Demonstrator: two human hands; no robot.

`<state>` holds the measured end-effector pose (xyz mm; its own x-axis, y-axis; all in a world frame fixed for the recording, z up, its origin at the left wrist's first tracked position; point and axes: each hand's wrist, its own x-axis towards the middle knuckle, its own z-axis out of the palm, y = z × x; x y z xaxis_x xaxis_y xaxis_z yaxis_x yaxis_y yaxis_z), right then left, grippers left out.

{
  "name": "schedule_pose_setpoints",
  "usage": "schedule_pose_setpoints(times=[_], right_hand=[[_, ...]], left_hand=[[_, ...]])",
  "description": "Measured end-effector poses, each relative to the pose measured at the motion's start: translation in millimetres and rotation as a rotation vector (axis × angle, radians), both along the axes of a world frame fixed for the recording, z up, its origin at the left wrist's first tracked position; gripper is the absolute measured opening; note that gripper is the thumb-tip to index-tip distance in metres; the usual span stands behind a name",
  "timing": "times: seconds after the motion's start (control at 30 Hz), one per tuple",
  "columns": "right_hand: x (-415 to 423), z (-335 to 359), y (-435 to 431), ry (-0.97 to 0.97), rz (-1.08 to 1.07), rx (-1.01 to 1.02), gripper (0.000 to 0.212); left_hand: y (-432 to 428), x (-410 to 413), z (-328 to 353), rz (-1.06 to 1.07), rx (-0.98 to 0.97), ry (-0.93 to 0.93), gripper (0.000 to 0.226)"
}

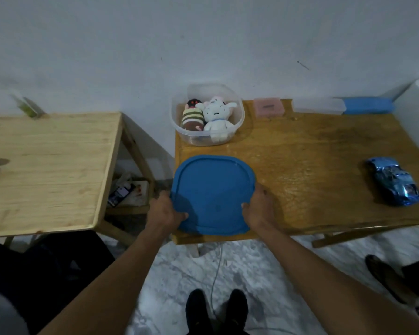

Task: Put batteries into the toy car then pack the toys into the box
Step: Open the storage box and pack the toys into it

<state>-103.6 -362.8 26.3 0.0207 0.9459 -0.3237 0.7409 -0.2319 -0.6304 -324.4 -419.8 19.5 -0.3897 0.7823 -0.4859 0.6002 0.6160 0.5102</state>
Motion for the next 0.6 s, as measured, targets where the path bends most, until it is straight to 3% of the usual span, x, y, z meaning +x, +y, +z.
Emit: schedule_pose_setpoints(times=[0.17,0.27,0.47,0.6], right_hand=[[-7.1,20.6,2.1,-0.089,0.019,0.1,0.036],[-11.4,36.6,6.3,-0.086,0.014,0.167,0.04],[-17.8,65.9,27.9,-0.01,0.022,0.299,0.052],[-18.1,92.2,53.5,0.11,0.037,0.317,0.042]], left_hand=[[-1.0,-6.6,18.7,0.02,0.095,-0.105,0.086],[-0.9,-13.2,35.0,-0.093,0.247,-0.15,0.101],[11.7,-38.8,70.4,-0.234,0.397,-0.225,0.105],[38.1,-57.5,95.3,-0.285,0.455,-0.24,0.115]])
